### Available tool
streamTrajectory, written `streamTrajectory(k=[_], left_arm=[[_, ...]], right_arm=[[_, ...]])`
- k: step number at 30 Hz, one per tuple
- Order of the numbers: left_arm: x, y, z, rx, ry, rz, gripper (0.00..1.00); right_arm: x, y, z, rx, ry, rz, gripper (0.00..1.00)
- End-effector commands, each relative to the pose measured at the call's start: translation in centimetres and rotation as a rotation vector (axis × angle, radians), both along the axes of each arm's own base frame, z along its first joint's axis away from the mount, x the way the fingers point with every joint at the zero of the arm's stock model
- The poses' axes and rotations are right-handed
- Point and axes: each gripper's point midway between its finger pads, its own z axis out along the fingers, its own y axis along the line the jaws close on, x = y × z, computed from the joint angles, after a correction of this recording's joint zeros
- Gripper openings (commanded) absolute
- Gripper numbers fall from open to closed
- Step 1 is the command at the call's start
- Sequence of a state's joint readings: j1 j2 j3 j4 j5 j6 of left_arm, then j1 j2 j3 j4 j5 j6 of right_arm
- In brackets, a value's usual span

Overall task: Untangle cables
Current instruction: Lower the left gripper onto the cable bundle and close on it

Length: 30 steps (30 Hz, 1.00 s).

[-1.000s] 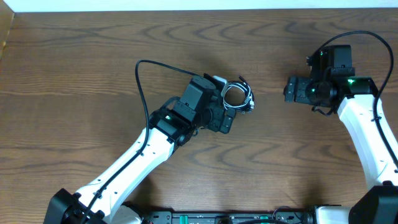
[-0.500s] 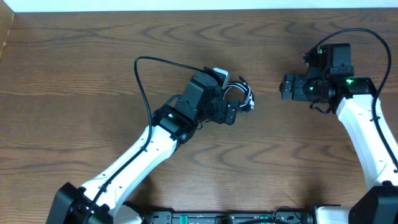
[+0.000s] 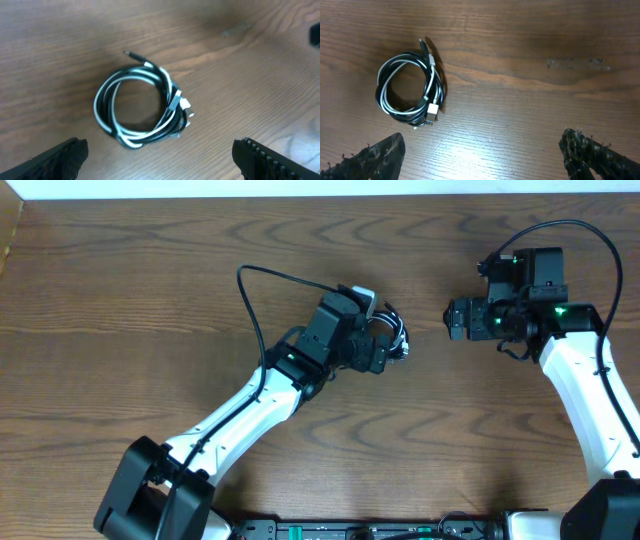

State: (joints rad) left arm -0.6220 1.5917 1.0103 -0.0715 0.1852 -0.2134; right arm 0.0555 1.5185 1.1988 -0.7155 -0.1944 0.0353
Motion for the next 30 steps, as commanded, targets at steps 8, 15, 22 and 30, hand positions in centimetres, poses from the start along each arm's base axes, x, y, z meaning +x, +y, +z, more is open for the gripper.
streamTrajectory(k=[8,15,22,30], left_arm=[[1.2,-0.9,-2.7,0.026,0.006,-0.033,0.98],[2.1,-1.6,-4.9,0.030,0.002,-0.039,0.93],[2.8,-1.5,-5.9,0.066,-0.030,-0.049,0.92],[3.7,-0.3,-7.2,0.138,-0.052,-0.020,0.92]], right_arm=[[-1.3,2.5,-1.1,0.084,0.026,0.147,0.95],[-2.3,3.0,-1.9,0.111,0.060,0.167,0.94],[-2.9,1.4,-3.5,0.047,0.106,0.086,0.92],[-2.9,0.0,-4.1,0.001,0.132,-0.016,0.92]])
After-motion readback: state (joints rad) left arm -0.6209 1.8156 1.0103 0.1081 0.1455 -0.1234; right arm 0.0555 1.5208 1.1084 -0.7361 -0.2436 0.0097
